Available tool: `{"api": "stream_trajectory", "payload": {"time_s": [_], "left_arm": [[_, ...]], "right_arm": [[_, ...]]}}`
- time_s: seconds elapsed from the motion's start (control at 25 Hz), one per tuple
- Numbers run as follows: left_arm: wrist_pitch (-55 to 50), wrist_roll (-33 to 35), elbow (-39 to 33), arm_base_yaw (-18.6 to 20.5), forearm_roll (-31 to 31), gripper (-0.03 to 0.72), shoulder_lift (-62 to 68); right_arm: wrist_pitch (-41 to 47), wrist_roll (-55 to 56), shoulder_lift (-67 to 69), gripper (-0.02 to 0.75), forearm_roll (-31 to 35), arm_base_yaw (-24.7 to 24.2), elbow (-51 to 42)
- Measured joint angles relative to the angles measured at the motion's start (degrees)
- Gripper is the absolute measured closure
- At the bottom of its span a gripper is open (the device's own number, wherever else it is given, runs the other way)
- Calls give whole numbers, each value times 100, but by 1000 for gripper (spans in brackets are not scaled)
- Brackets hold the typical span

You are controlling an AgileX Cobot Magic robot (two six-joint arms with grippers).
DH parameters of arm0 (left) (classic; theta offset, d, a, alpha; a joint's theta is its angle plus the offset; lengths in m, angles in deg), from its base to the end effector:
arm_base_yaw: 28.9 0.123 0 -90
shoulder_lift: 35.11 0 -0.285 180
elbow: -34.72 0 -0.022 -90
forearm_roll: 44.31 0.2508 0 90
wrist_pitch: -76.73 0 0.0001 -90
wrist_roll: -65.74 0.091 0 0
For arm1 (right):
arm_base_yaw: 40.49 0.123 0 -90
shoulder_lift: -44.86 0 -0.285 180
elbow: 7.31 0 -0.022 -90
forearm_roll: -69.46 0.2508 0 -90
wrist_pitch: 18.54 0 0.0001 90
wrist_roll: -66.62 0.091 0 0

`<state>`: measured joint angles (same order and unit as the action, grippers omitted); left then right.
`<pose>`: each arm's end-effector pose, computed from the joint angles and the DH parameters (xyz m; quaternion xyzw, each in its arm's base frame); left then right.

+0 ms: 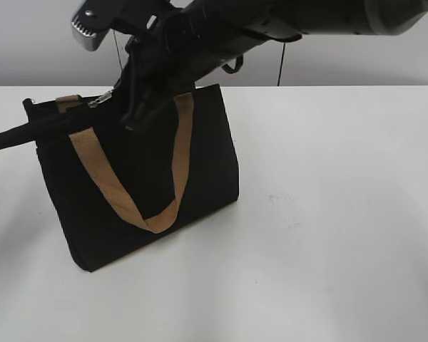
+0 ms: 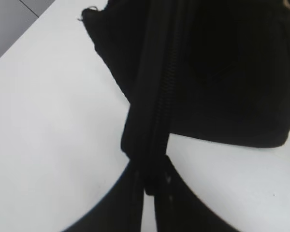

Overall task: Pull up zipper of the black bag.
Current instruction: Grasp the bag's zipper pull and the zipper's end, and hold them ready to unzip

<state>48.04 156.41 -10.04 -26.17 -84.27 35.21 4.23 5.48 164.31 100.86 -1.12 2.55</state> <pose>0.1997 -0.0186 0.2408 0.4518 0.8052 0.0418 0.3817 0.3383 0.3014 0.2513 -0.5583 0.7061 0.1196 0.4189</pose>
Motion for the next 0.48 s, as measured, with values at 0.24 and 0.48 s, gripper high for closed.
{"api": "stream_trajectory", "payload": {"time_s": [0.24,0.48], "left_arm": [[-38,-30,5,0,34,663,0],[-39,-30,5,-5,39,663,0]], "right_arm": [[116,0,0,738,-6,-325,0],[381,0,0,738,13,-868,0]]}}
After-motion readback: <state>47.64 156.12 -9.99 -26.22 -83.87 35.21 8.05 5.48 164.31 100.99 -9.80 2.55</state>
